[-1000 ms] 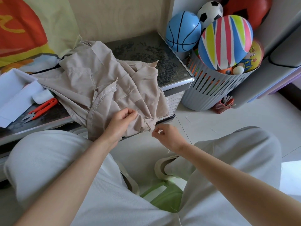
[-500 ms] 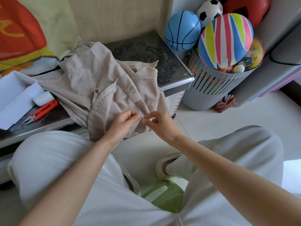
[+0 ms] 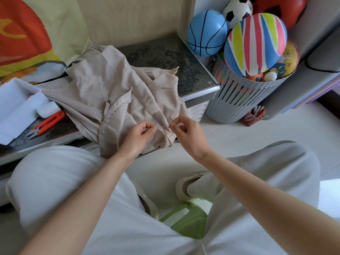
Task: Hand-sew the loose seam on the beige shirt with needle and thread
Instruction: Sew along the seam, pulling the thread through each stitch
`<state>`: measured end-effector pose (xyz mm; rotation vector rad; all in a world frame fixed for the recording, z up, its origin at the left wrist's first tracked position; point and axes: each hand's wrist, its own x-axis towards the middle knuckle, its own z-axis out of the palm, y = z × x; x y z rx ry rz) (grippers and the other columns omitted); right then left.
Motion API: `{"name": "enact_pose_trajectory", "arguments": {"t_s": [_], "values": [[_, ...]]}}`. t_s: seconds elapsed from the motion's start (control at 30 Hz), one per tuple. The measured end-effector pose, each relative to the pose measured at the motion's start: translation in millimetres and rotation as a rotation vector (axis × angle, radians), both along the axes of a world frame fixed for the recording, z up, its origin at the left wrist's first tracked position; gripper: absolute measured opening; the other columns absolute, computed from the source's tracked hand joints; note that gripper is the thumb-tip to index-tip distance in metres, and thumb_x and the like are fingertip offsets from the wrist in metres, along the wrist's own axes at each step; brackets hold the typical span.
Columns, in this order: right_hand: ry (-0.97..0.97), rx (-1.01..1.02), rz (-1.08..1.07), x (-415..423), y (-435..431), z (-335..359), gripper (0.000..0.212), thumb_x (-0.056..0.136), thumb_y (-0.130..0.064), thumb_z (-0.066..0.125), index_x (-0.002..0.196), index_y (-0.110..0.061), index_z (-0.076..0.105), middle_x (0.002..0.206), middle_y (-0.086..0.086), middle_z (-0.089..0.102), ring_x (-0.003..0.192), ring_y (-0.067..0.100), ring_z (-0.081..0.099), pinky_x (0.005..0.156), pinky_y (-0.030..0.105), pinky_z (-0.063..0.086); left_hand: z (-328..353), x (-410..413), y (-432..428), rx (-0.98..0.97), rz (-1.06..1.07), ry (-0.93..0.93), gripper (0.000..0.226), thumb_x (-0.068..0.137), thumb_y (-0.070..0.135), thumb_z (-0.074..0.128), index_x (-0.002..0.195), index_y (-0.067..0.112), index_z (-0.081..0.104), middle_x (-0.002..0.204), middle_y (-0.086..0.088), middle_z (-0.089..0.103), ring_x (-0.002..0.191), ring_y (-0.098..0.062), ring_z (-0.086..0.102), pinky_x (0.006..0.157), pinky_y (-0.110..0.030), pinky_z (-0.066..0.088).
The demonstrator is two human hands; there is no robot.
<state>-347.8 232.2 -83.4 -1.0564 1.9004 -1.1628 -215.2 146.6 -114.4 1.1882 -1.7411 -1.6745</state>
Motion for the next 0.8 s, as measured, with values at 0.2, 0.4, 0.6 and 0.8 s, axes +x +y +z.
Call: {"name": "enact_pose_trajectory", "arguments": {"t_s": [0.2, 0.4, 0.6, 0.8], "values": [[0.071, 0.034, 0.069, -1, 15, -11, 0.018, 0.093, -0.019, 0.054, 0.078, -0.010, 0.058, 0.036, -0.010, 0.036, 0.042, 0.011, 0.029, 0.045, 0.015, 0.027, 0, -1, -1, 0.003, 0.086, 0.015, 0.023, 0.097, 0.007, 0.049, 0.076, 0.016, 0.053, 0.070, 0.000, 0.046, 0.064, -0.004, 0.039, 0.054, -0.008, 0.033], [0.150, 0.201, 0.159, -5, 19, -23, 0.016, 0.094, -0.023, 0.052, 0.081, -0.016, 0.058, 0.050, -0.005, 0.042, 0.046, 0.009, 0.036, 0.048, 0.019, 0.029, 2, -1, 1, 0.005, 0.042, -0.014, 0.020, 0.096, 0.012, 0.051, 0.077, 0.017, 0.055, 0.080, -0.007, 0.047, 0.074, -0.010, 0.041, 0.057, -0.008, 0.033], [0.061, 0.059, 0.086, -6, 7, -4, 0.024, 0.103, -0.017, 0.031, 0.098, -0.014, 0.054, 0.071, -0.010, 0.048, 0.058, -0.007, 0.047, 0.057, 0.008, 0.035, 8, -2, 6, 0.007, -0.062, -0.047, 0.020, 0.095, 0.012, 0.052, 0.077, 0.018, 0.055, 0.078, -0.001, 0.049, 0.065, 0.002, 0.041, 0.056, -0.005, 0.033], [0.032, 0.092, 0.119, 5, -11, -13, 0.023, 0.100, -0.010, 0.032, 0.091, -0.012, 0.053, 0.078, -0.007, 0.054, 0.068, 0.008, 0.047, 0.059, 0.011, 0.036, 13, -1, 8, 0.038, -0.161, -0.027, 0.015, 0.096, 0.015, 0.050, 0.084, 0.015, 0.058, 0.078, 0.001, 0.053, 0.069, 0.002, 0.045, 0.056, -0.006, 0.034]]}}
